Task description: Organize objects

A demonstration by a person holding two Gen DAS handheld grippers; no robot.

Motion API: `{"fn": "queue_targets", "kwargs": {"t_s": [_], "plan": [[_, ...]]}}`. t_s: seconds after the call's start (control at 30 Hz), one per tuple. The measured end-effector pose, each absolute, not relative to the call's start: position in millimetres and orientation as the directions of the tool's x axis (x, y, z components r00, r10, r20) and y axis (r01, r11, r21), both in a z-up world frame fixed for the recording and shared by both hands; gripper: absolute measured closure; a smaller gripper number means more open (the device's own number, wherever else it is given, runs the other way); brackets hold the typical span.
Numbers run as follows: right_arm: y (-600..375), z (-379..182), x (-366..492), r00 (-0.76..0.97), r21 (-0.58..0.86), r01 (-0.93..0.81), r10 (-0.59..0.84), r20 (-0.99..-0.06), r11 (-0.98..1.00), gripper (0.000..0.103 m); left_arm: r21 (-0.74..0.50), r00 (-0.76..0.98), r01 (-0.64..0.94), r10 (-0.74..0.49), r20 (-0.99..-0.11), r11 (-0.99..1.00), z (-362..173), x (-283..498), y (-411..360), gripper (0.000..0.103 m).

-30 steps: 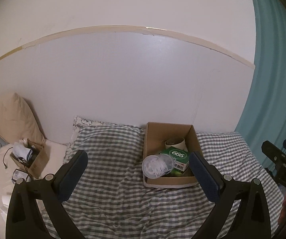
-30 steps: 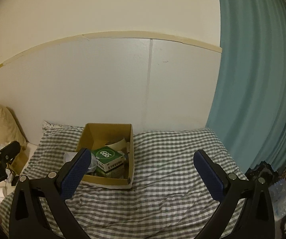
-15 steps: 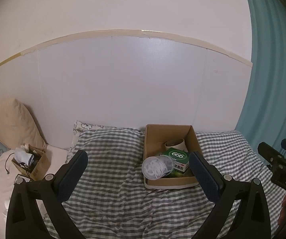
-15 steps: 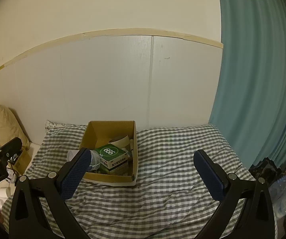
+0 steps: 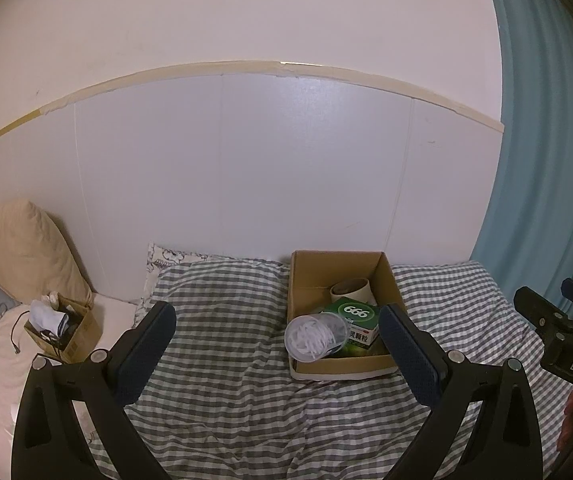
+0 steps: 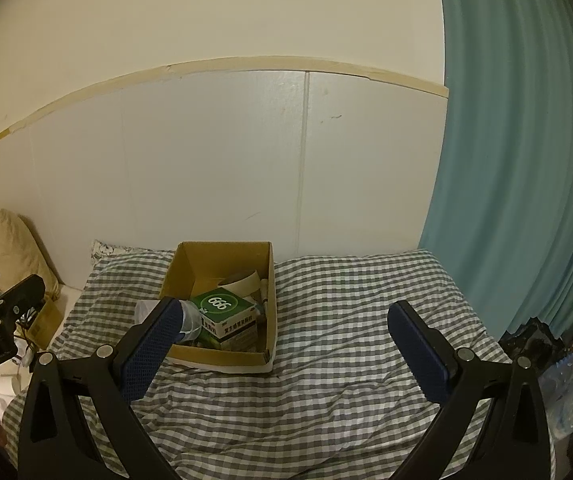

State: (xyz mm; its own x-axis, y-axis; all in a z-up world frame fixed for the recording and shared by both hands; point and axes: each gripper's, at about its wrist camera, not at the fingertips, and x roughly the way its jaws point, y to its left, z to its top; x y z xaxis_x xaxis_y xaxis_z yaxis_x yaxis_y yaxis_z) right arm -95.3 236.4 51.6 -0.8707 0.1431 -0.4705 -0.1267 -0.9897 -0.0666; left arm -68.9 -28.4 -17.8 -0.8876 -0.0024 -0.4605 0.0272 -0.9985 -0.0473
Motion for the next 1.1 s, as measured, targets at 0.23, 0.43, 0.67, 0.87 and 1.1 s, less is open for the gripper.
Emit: {"fn": "queue_targets", "kwargs": {"t_s": [0.23,0.43,0.67,0.87,1.1], "plan": [[239.1,50.1,-97.0,-0.87,-0.067,-0.126,0.143,-0.472,-0.99,0.0,-0.028,-0.89,0.022,-0.006,-0.455,-0.999,-18.4,-67.6,-23.8,0.0],[239.4,50.2,-96.9,-0.87,-0.066,-0.124,0.14,-0.472,-0.99,0.0,-0.009,-0.892,0.012,-0.007,-0.452,-1.0,-18.3,-66.8,-21.2,0.0],[239.0,47.1,-97.6,-0.866,-0.055,-0.124,0.135,-0.482,-0.991,0.0,0.001,-0.893,0.014,-0.013,-0.45,-1.0,-17.9,-66.1,-19.4,0.0],[235.1,45.9,-96.3,-0.866,-0.065,-0.123,0.139,-0.48,-0.99,0.0,-0.004,-0.896,0.017,-0.013,-0.445,-1.0,-17.0,-64.7,-20.5,0.0],[235.2,45.7,-95.2,-0.865,-0.07,-0.128,0.146,-0.481,-0.989,0.0,-0.007,-0.895,0.016,-0.011,-0.447,-1.0,-18.1,-65.1,-21.0,0.0]]}}
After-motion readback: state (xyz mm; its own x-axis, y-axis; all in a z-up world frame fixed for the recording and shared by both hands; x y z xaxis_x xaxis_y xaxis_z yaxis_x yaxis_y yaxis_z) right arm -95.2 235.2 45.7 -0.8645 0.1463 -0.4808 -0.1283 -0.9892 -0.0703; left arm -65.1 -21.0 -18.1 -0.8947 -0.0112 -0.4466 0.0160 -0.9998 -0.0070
